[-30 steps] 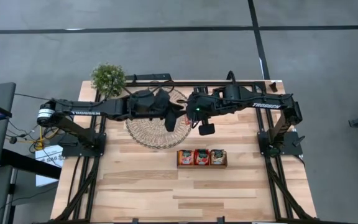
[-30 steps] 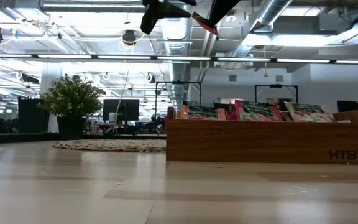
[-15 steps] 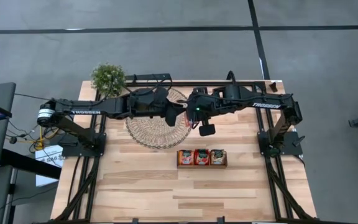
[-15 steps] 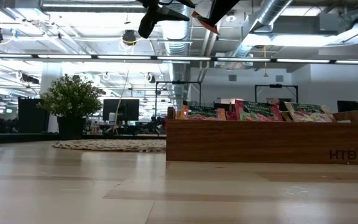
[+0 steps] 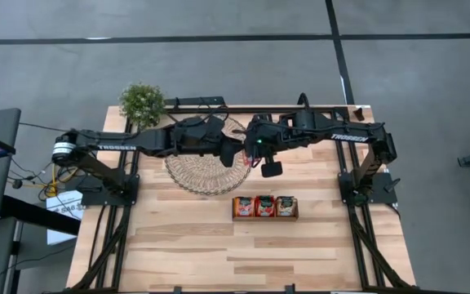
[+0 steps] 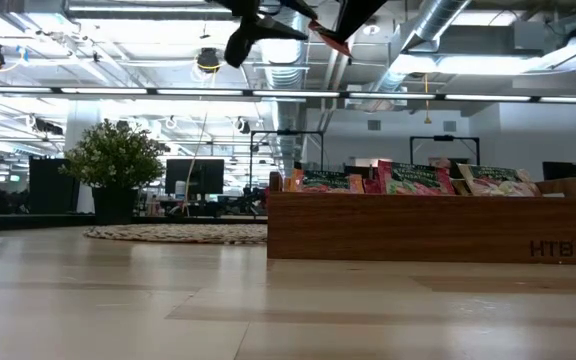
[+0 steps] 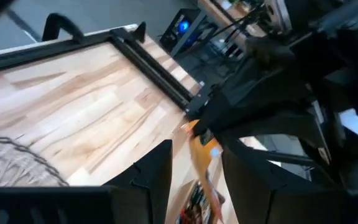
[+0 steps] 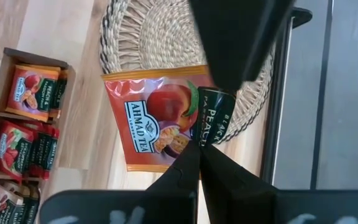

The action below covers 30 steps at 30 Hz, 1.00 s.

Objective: Pick & Place Tea
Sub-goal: Put the orange tea bag into the left slot of the wooden organizer

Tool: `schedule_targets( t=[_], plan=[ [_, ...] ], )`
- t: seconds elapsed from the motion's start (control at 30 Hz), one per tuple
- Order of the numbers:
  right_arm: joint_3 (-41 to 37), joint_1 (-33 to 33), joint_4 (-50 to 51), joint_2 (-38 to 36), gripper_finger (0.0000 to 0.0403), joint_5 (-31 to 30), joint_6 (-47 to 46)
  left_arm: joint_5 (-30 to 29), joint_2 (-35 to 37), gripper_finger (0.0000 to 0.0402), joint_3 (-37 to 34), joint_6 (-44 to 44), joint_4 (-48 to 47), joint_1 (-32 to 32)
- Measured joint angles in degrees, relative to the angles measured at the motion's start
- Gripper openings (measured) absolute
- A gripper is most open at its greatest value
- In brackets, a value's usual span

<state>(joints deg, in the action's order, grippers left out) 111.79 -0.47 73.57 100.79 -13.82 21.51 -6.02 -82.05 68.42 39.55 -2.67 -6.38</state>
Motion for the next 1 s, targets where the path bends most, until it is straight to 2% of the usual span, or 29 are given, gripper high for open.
schedule_targets(
  t=[0.23, 0.6, 0.87, 1.0],
  plan=[
    [-0.02, -0.48, 0.44, 0.01, 0.0, 0.2, -0.03, 2.55, -4.67, 0.0131, 2.74, -0.47, 0.98, 0.01],
    [-0.02, -0.48, 1.16, 0.0, 0.0, 0.25, -0.49, 2.29, -5.17, 0.0129, 5.82, -3.93, -0.29, -0.01],
    [-0.02, -0.48, 1.09, 0.0, 0.0, 0.24, -0.1, 2.63, -5.17, 0.0084, 5.77, -3.1, -3.22, 0.01],
    [-0.02, -0.46, 1.1, 0.0, 0.0, 0.26, -0.1, 2.78, -5.17, 0.0075, 5.75, -3.15, -3.22, 0.01]
  ],
)
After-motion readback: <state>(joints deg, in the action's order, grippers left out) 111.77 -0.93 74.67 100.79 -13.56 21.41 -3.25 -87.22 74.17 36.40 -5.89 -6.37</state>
